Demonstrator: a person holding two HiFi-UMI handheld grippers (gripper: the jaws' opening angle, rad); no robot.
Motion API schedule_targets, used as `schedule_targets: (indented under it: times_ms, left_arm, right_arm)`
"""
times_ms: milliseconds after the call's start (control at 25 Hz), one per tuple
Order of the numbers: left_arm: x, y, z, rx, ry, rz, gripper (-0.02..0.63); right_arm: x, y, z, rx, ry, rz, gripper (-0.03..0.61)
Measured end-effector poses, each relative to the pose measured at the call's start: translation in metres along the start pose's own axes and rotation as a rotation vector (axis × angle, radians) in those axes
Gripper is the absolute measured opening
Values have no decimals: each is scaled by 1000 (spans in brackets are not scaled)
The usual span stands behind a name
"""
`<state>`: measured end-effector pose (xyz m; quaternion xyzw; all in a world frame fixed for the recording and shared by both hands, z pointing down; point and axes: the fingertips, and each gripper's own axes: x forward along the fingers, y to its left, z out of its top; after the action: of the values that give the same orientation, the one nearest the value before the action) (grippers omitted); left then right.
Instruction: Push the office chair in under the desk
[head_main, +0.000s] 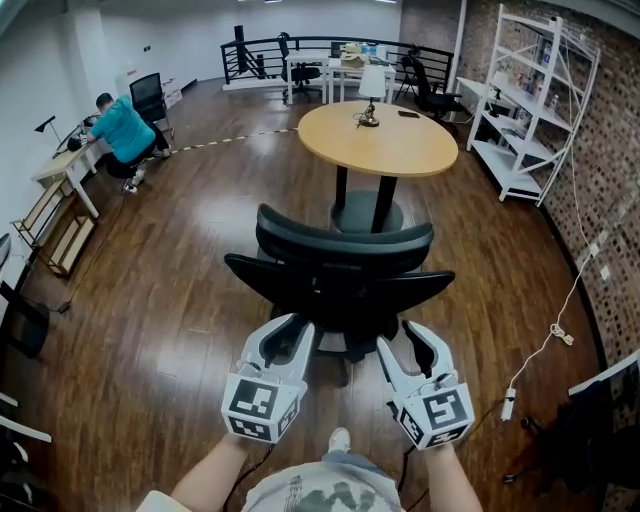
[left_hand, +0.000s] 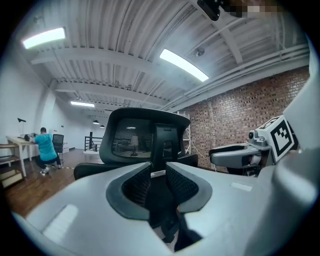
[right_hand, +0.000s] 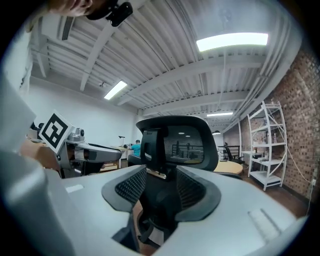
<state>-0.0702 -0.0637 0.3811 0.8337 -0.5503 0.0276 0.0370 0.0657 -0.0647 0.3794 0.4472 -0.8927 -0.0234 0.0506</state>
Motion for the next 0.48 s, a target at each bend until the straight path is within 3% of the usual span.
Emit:
schedule_targets:
  times_ms: [280,480]
  left_arm:
    - [24,43,5,143,70,23,158]
    - [41,71,1,382,175,-13,224]
  right_arm:
    - [21,-45,3,-114,25,56,220]
    - [39,-71,5,-270,69,130,282]
